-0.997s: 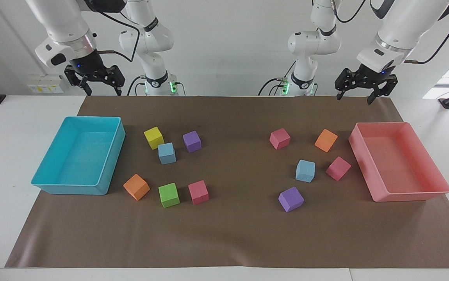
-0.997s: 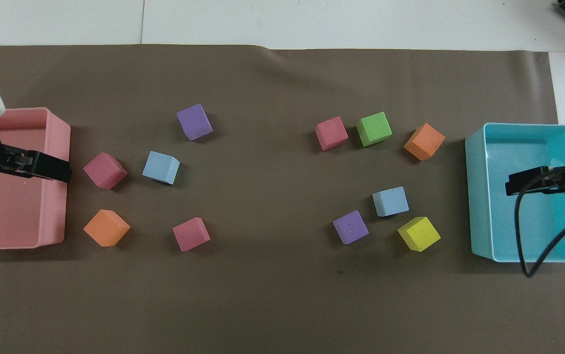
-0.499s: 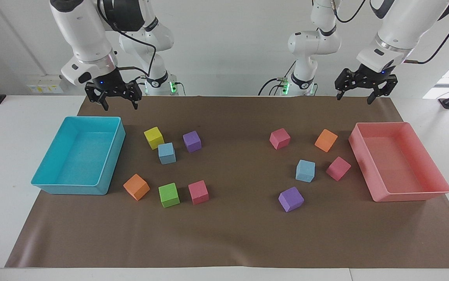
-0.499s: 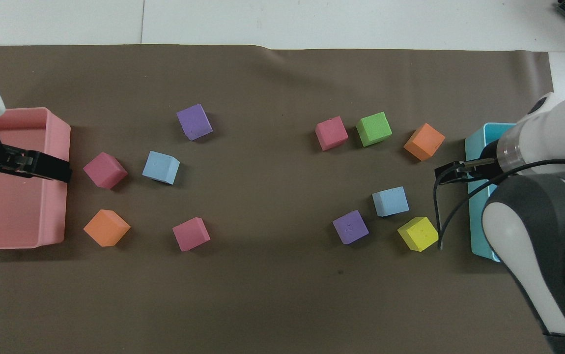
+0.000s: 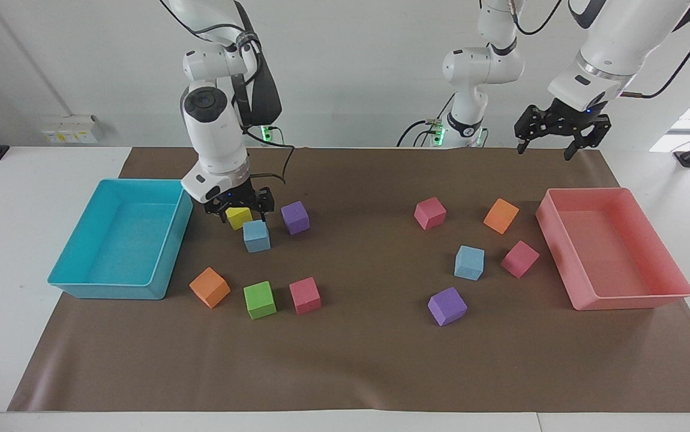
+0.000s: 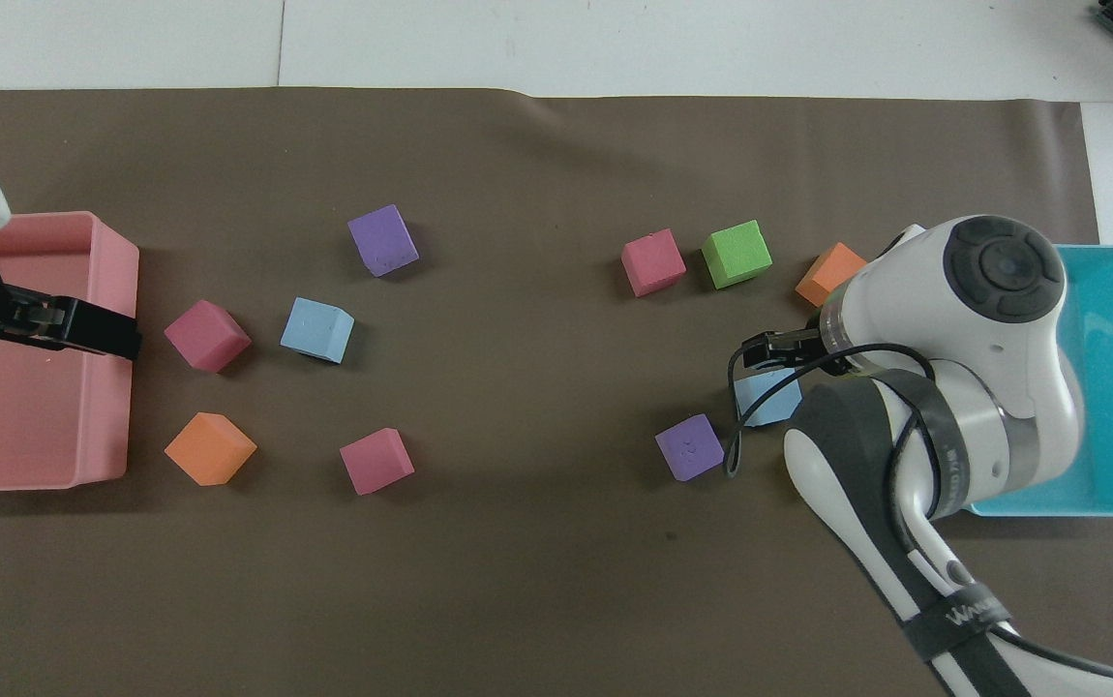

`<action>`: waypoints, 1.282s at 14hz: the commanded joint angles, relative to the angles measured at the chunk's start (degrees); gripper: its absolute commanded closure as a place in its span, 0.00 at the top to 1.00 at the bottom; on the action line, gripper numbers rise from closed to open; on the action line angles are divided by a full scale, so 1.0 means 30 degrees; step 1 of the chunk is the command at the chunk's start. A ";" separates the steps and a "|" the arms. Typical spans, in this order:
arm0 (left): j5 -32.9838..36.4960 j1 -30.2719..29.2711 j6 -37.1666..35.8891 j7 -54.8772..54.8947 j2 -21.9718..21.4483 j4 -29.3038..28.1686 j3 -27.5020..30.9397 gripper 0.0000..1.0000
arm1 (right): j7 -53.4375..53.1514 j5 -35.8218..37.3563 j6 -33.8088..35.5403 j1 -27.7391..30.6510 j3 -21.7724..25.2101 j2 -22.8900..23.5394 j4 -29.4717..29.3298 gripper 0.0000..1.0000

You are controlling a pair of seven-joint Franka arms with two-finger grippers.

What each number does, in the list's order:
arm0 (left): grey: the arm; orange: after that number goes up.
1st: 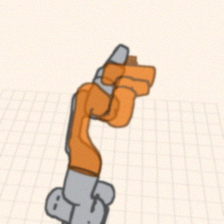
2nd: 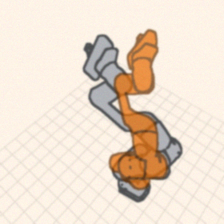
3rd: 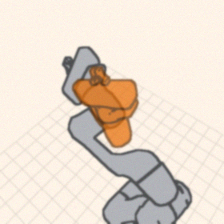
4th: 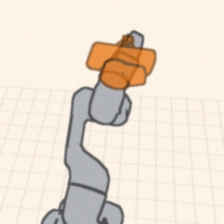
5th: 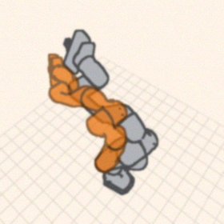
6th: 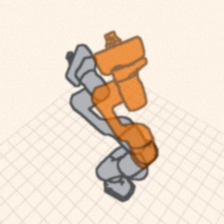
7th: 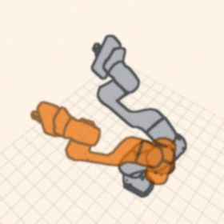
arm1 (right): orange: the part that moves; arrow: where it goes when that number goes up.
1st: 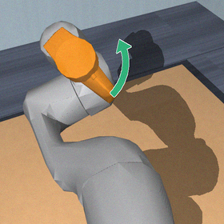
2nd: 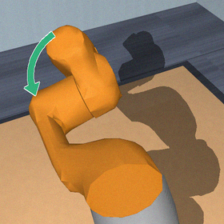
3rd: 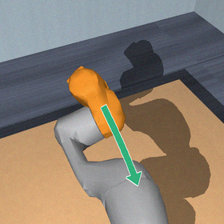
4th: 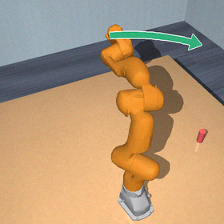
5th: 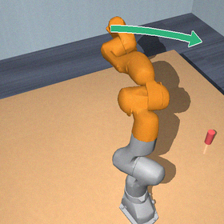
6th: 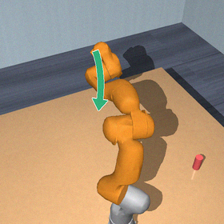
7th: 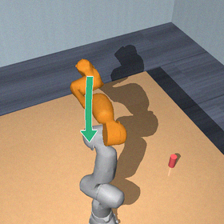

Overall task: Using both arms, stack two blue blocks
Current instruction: 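Reach the right gripper to the blue cube near the purple cube and grasp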

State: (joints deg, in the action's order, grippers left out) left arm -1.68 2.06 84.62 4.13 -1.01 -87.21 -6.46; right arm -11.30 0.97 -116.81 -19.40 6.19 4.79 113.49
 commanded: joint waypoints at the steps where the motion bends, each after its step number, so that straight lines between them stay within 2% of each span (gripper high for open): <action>1: 0.0179 0.0163 0.0066 0.0087 -0.0338 -0.0226 0.0103 1.00 | -0.0365 -0.0351 -0.0553 -0.0271 0.0045 0.0130 0.0750 1.00; 8: 0.0179 0.0163 0.0096 0.0087 -0.0338 -0.0226 0.0103 1.00 | -0.0042 -0.0351 -0.4885 0.0021 0.0074 0.0247 0.4177 1.00; 16: 0.0208 0.0163 0.0124 0.0087 -0.0338 -0.0226 0.0103 1.00 | 0.1071 -0.0351 -0.5969 0.0109 0.0045 0.0511 0.5379 1.00; 17: 0.0209 0.0163 0.0125 0.0087 -0.0338 -0.0226 0.0103 1.00 | 0.1071 -0.0351 -0.6206 0.0109 0.0074 0.0511 0.5440 0.97; 18: 0.0180 0.0163 0.0125 0.0087 -0.0338 -0.0226 0.0103 1.00 | 0.1071 -0.0351 -0.6354 0.0167 0.0045 0.0511 0.5644 0.62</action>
State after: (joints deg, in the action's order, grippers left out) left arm -1.68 2.06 84.62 4.13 -1.01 -87.21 -6.46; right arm -10.24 0.97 -133.61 -19.84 6.59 6.66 128.66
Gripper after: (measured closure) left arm 0.000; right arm 0.022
